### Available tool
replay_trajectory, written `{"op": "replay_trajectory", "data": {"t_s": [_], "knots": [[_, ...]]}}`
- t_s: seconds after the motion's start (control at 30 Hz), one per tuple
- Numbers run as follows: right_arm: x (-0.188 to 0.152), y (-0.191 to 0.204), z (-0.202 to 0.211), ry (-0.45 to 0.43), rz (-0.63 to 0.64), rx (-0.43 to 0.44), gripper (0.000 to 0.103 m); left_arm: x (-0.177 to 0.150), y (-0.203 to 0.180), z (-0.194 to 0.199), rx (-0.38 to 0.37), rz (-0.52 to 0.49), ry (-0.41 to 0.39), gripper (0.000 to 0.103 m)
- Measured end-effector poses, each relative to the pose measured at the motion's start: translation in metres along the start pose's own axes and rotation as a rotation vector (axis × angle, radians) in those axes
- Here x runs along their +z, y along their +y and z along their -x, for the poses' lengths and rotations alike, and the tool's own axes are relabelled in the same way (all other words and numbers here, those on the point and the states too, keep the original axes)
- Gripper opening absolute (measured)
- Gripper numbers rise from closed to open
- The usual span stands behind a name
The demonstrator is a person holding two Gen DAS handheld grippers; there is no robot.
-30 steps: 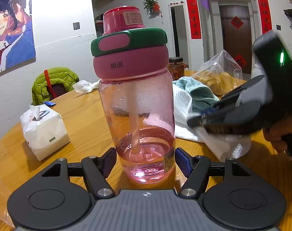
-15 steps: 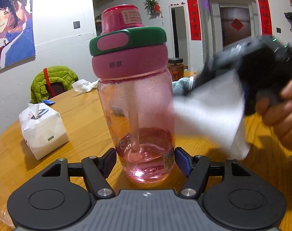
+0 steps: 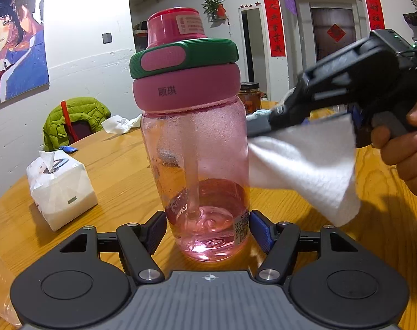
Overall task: Clean container
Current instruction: 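Hold the bottle with the left tool while the right tool rubs the towel along it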
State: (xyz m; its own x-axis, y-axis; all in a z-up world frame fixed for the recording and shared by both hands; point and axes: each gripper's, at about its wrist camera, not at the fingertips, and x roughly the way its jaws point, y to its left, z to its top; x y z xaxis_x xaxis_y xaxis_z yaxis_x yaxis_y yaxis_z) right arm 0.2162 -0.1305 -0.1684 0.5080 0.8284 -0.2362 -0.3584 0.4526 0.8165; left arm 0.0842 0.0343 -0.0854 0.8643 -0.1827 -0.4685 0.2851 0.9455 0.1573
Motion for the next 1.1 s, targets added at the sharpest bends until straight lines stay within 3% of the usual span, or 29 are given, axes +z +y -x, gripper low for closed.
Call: {"op": "replay_trajectory", "data": {"t_s": [0.03, 0.1, 0.13, 0.2, 0.3, 0.4, 0.47, 0.63, 0.73, 0.77, 0.8, 0.87, 0.97, 1.1], "knots": [[0.001, 0.001, 0.001, 0.000, 0.023, -0.061, 0.015, 0.000, -0.002, 0.001, 0.001, -0.001, 0.000, 0.065], [0.002, 0.006, 0.008, -0.002, 0.095, -0.221, 0.029, 0.000, -0.005, 0.002, 0.003, -0.004, 0.002, 0.065], [0.003, 0.009, 0.011, -0.018, 0.138, -0.288, 0.045, 0.000, -0.007, 0.003, 0.005, -0.006, 0.003, 0.065], [0.004, 0.018, 0.019, -0.086, 0.226, -0.387, 0.048, -0.001, -0.009, 0.005, 0.008, -0.009, 0.005, 0.065], [0.004, 0.030, 0.030, -0.145, 0.327, -0.427, 0.052, -0.001, -0.011, 0.011, 0.009, -0.011, 0.005, 0.065], [0.000, 0.042, 0.031, -0.129, 0.435, -0.411, 0.052, -0.001, -0.009, 0.013, 0.008, -0.010, 0.005, 0.065], [-0.007, 0.046, 0.022, -0.072, 0.515, -0.433, 0.050, -0.001, -0.006, 0.012, 0.008, -0.009, 0.005, 0.065], [-0.026, 0.039, -0.013, 0.072, 0.664, -0.615, 0.047, 0.000, -0.003, 0.011, 0.007, -0.007, 0.006, 0.065], [-0.038, 0.035, -0.023, 0.099, 0.740, -0.682, 0.030, 0.001, 0.000, 0.010, 0.006, -0.006, 0.006, 0.065], [-0.039, 0.037, -0.025, 0.095, 0.757, -0.696, 0.010, 0.002, 0.001, 0.009, 0.006, -0.005, 0.007, 0.065], [-0.040, 0.038, -0.025, 0.085, 0.767, -0.707, 0.005, 0.002, 0.003, 0.008, 0.005, -0.004, 0.007, 0.065], [-0.037, 0.043, -0.019, 0.038, 0.745, -0.686, 0.005, 0.002, 0.004, 0.007, 0.004, -0.003, 0.007, 0.065], [-0.024, 0.046, 0.004, -0.062, 0.625, -0.531, 0.005, 0.003, 0.005, 0.006, 0.003, -0.003, 0.006, 0.065], [-0.001, 0.023, 0.027, -0.094, 0.250, -0.095, 0.005, 0.003, 0.006, 0.006, 0.003, -0.005, 0.006, 0.064]]}}
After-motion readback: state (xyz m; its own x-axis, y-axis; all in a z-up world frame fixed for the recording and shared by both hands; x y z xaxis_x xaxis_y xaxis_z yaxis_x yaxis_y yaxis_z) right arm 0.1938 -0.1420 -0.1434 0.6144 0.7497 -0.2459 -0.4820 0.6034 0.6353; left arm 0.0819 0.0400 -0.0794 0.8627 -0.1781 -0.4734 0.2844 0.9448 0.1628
